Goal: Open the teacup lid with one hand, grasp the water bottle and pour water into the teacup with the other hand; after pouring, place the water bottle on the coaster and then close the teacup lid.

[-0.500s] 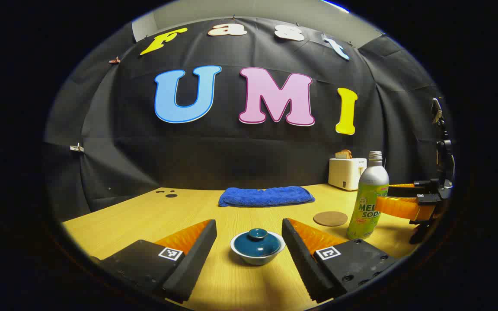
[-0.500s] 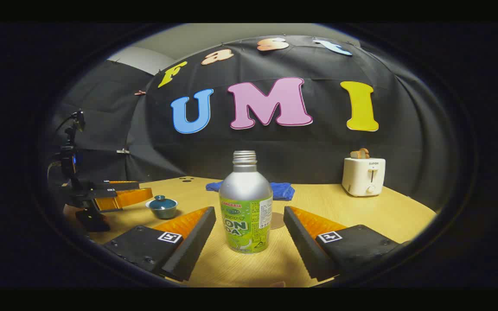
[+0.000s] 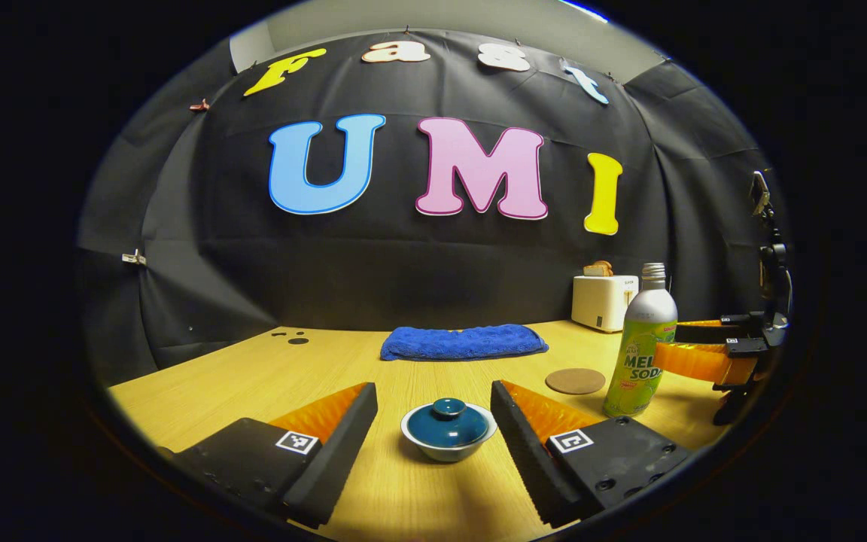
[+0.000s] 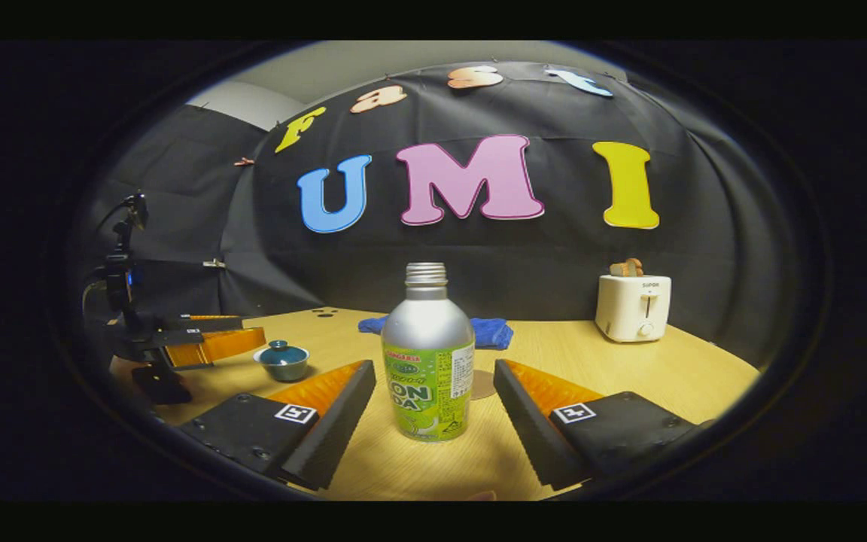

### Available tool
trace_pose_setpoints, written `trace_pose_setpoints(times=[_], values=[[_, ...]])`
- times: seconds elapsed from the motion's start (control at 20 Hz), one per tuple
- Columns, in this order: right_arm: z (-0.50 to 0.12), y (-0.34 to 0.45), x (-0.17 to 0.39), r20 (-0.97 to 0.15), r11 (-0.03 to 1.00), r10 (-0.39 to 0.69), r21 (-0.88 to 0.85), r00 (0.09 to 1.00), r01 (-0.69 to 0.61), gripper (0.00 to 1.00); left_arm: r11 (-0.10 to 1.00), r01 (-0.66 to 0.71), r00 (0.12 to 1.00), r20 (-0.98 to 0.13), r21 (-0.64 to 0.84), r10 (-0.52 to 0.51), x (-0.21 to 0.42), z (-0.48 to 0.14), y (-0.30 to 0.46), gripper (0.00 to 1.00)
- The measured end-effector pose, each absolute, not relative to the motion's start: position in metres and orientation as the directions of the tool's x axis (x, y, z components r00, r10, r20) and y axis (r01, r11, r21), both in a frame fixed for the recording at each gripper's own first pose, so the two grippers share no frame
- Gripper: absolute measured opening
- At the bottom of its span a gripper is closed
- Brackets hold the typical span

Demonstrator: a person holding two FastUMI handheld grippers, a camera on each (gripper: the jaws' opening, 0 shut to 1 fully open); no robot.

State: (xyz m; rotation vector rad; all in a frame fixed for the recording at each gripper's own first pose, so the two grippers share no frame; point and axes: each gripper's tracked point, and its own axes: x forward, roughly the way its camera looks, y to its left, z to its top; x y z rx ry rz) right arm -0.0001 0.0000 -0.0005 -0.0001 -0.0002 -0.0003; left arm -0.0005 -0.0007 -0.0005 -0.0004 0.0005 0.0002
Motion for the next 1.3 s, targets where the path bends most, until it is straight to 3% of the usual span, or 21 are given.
trace_pose_setpoints(times=[0.25, 0.4, 0.6, 0.75, 1.0, 1.3], values=[[-0.001, 0.0, 0.0, 0.0, 1.0, 0.0, 0.0, 1.0, 0.0, 0.98, 1.0, 0.003, 1.0, -0.001, 0.0, -0.003, 0.0, -0.001, -0.001, 0.96], [-0.001, -0.001, 0.0, 0.0, 1.0, 0.0, 0.0, 1.0, 0.0, 0.98, 0.998, 0.066, 0.998, -0.004, 0.006, -0.066, 0.0, 0.0, -0.011, 0.96], [-0.002, -0.001, 0.0, 0.001, 1.0, 0.0, 0.0, 1.0, 0.0, 0.98, 0.998, 0.062, 0.995, -0.077, 0.029, -0.059, 0.017, -0.011, -0.009, 0.96], [-0.001, 0.0, 0.0, 0.001, 1.0, 0.0, 0.0, 1.0, 0.0, 0.99, 0.997, 0.056, 0.991, -0.123, 0.053, -0.049, 0.03, -0.018, -0.005, 0.84], [-0.001, -0.001, 0.0, 0.001, 1.0, 0.0, 0.001, 1.0, 0.0, 0.98, 0.994, 0.077, 0.986, -0.151, 0.082, -0.064, 0.037, -0.022, -0.01, 0.75], [-0.001, 0.0, -0.001, 0.0, 1.0, 0.006, 0.0, 1.0, -0.006, 0.98, 0.989, 0.098, 0.979, -0.191, 0.107, -0.076, 0.041, -0.029, -0.016, 0.48]])
